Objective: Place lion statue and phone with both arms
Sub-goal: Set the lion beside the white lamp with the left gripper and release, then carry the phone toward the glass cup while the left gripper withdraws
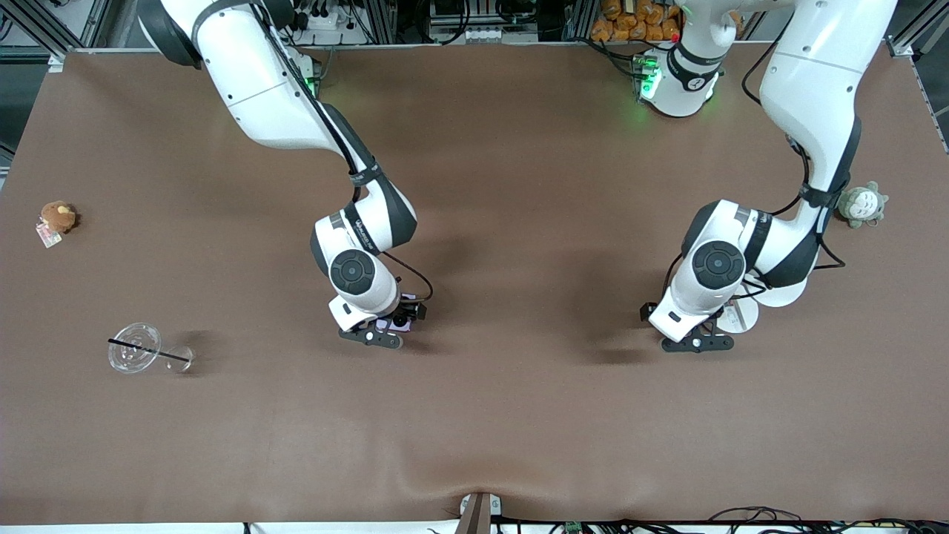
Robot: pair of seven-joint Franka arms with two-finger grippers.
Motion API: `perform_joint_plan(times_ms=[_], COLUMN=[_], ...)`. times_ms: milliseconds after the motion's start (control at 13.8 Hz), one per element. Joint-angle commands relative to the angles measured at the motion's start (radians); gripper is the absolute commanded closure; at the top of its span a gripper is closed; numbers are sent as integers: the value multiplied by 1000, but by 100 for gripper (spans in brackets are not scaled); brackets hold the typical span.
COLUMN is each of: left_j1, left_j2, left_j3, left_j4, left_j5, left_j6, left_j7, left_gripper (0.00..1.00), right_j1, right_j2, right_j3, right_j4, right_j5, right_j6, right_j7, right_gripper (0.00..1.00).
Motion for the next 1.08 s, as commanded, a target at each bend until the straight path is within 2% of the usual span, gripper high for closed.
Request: perform_joint_plan(times_ms=[0, 72, 145, 217, 289, 434, 651, 867, 1012], left_j1=[6, 8, 12, 14, 16, 19, 25, 113, 166], left_j2=[-43, -55, -64, -78, -95, -142, -242, -329, -391], left_j3=[-38, -53, -67, -72, -72, -66, -66, -74, -74], left_j4=[65, 98, 132, 172, 209, 262, 267, 269, 270], left_j5=[8, 4, 2, 1, -15, -21, -53, -272, -355], left_j6=[-117, -141, -175, -206, -233, -247, -279, -298, -345], left_j7=[1, 1, 1, -7, -8, 2, 2, 22, 166], left_gripper=[0, 0, 0, 0, 0, 0, 0, 0, 0], right_j1=[16, 20, 23, 22, 20, 5, -69, -194, -268], right_j2=[4, 4, 4, 4, 0, -17, -87, -153, -184], right_j3=[-8, -8, -10, -10, -13, -15, -18, -18, -16], right_j4=[1, 0, 0, 1, 1, 3, 1, 0, -14], right_j5=[6, 2, -1, -1, -1, -1, 0, 0, 0], right_j6=[14, 14, 12, 12, 12, 3, -39, -127, -162], right_j7=[37, 37, 32, 31, 28, 26, 17, -123, -196], right_gripper=[0, 0, 38, 85, 100, 100, 100, 100, 100])
